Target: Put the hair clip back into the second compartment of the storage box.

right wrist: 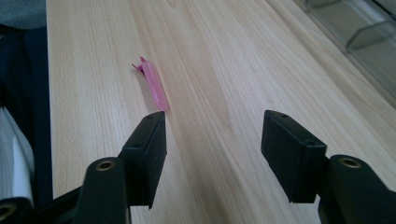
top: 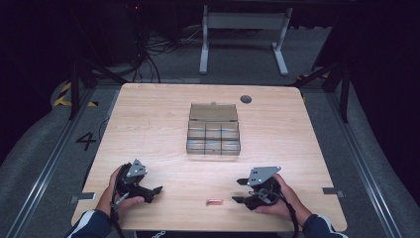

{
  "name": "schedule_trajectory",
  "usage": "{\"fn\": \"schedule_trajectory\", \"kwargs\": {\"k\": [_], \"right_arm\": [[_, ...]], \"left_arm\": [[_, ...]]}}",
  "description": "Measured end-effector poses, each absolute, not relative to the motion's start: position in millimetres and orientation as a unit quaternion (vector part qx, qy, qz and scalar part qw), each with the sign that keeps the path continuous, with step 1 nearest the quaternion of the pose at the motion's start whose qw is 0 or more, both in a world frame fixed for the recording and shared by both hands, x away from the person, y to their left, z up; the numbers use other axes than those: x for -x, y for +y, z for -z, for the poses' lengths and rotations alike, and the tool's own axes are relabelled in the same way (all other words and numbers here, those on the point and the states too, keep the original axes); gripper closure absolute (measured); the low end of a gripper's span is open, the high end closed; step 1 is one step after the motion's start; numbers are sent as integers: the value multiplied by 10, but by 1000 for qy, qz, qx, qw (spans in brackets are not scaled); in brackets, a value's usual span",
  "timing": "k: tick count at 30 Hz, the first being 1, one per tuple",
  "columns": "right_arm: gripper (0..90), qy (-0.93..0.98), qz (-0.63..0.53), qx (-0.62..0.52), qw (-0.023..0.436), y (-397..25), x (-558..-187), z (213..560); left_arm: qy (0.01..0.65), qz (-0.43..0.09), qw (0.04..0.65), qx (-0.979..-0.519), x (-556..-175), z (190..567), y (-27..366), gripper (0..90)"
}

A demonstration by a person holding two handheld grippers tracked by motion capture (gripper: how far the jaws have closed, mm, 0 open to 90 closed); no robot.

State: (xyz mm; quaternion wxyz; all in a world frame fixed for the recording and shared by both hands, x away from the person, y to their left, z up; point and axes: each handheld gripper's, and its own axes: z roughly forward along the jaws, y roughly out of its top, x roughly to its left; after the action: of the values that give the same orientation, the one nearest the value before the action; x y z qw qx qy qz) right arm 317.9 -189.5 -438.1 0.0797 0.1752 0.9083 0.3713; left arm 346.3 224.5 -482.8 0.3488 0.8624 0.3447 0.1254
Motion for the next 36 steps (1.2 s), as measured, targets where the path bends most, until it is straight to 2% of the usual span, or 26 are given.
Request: {"fn": "schedule_trajectory", "kwargs": {"k": [8, 27, 34, 36], "right_arm": [[441, 915, -369, -146, 68, -1630, -3173, 4439], [632, 931, -348, -96, 58, -1219, -3165, 4610], [826, 932, -344, -106, 48, -1236, -3193, 4599], [838, 931, -345, -111, 42, -1251, -3215, 4598]], "left_arm": [[344, -125, 349, -863, -3464, 4828, 2245, 5], [343, -125, 349, -863, -3467, 4827, 2247, 5], [343, -124, 349, -863, -3467, 4828, 2246, 4], [343, -124, 349, -863, -3467, 4828, 2246, 4]]}}
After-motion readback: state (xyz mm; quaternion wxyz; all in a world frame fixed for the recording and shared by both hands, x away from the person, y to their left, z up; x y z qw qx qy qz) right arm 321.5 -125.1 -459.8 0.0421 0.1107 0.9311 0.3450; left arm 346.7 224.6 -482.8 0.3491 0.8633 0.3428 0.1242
